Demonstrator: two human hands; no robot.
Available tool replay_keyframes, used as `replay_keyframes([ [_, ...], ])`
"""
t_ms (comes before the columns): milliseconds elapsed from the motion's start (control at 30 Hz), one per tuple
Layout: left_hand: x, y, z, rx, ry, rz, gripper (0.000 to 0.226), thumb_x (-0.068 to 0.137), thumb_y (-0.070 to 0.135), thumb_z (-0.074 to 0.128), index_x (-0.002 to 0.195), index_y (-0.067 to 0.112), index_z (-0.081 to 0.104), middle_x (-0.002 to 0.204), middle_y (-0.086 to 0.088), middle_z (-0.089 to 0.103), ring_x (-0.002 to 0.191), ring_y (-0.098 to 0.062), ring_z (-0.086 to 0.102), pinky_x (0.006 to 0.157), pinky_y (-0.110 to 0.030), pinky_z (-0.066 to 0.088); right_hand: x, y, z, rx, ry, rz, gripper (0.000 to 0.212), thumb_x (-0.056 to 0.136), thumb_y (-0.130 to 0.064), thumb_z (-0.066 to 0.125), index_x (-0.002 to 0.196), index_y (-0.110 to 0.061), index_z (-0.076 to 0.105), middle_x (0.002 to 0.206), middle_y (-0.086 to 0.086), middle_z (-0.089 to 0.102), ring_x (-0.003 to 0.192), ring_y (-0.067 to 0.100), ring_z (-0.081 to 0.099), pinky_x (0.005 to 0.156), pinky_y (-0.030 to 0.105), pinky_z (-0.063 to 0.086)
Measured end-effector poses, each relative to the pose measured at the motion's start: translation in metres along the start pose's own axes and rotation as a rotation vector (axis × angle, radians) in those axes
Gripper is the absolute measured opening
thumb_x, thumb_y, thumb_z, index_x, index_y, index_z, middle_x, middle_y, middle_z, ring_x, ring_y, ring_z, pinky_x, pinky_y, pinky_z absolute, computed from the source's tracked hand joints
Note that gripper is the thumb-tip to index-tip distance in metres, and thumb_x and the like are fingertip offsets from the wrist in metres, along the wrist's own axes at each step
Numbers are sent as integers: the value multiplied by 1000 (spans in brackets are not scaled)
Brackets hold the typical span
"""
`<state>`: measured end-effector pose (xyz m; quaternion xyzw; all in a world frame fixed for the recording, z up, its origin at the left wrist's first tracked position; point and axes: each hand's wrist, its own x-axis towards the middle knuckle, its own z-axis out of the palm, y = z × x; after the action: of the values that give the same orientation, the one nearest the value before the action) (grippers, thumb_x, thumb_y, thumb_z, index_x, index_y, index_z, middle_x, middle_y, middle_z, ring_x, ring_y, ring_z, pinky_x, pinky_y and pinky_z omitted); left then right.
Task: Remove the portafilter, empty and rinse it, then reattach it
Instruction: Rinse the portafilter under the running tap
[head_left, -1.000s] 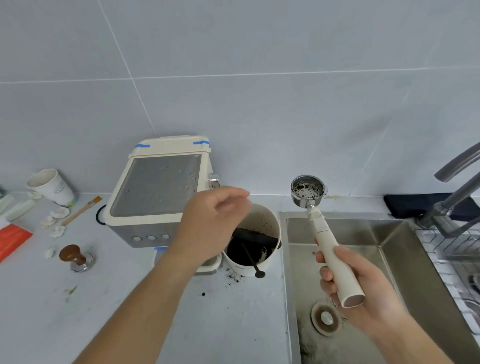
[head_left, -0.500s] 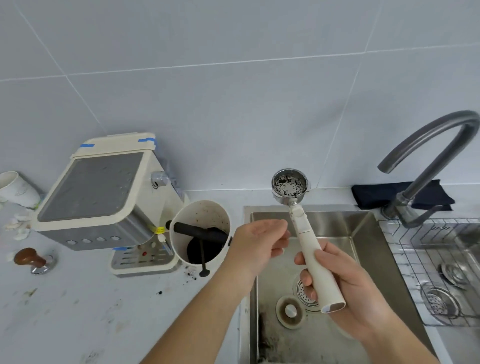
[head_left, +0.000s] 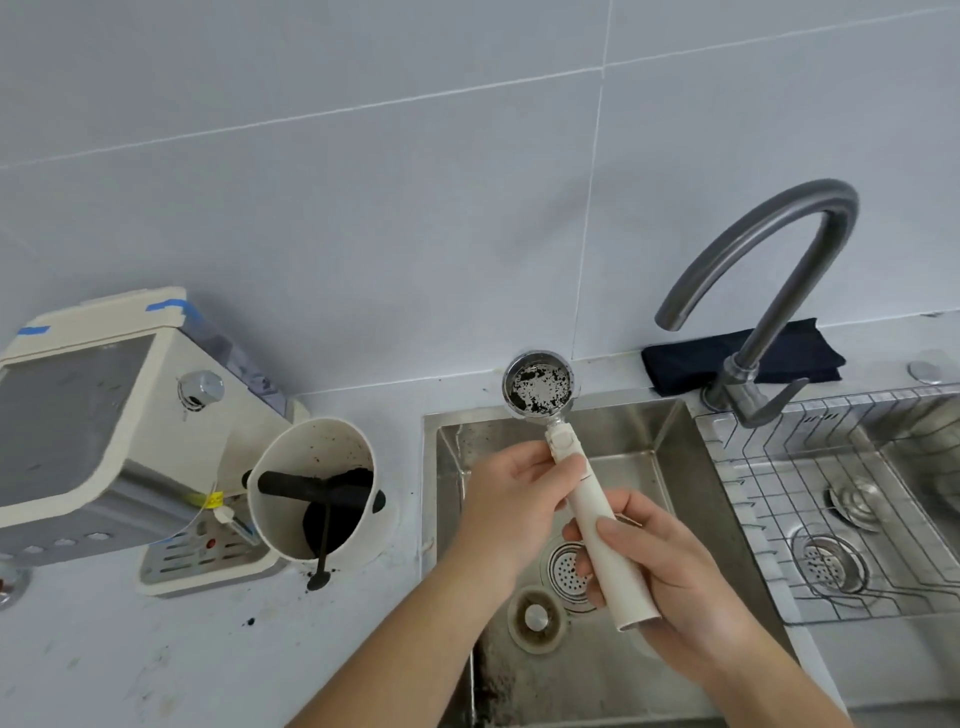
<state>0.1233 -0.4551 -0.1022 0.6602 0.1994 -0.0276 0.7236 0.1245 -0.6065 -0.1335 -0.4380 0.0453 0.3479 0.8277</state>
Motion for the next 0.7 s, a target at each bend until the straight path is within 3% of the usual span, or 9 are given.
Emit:
replay_keyframes([
  [100,6,-1,9,-31,-12,-18,9,85,11,70,92,10,76,78,4,76,77,-10,71,66,-15,51,1,-1,-12,-80,64,-12,30,70,-17,78,97,-6,74,83,14,67,67,22,64,53,32,53],
  [233,17,-4,19,-41,-27,-69,10,85,8,69,92,11,75,75,5,75,73,-8,69,68,-21,55,6,-3,-26,-211,118,-56,31,72,-21,78,101,-10,76,90,12,71,77,21,63,66,34,51],
  [367,29,-8,28,-45,-52,-134,7,86,8,68,89,6,75,72,0,73,71,-13,70,71,-29,59,9,-8,-42,-267,142,-134,39,70,-21,88,106,-11,77,91,12,74,79,20,68,68,28,55],
  [467,38,-9,33,-27,-67,-177,8,87,8,68,89,8,75,72,1,74,70,-11,69,71,-29,59,13,-22,-66,-387,353,-199,33,73,-25,81,105,-19,76,78,2,73,72,16,67,63,24,55],
  [567,46,-11,37,-9,-80,-201,8,87,6,67,86,7,75,72,-2,72,68,-11,68,68,-27,59,20,-46,-99,-729,571,-279,16,86,-27,72,98,-37,71,80,-13,73,67,1,66,63,18,50],
  [700,51,-16,42,38,-123,-212,9,86,3,66,85,7,75,73,-4,71,67,-12,67,67,-27,58,35,-74,-139,-1101,784,-419,23,88,-34,65,111,-32,67,96,-14,63,82,-2,61,68,16,43],
])
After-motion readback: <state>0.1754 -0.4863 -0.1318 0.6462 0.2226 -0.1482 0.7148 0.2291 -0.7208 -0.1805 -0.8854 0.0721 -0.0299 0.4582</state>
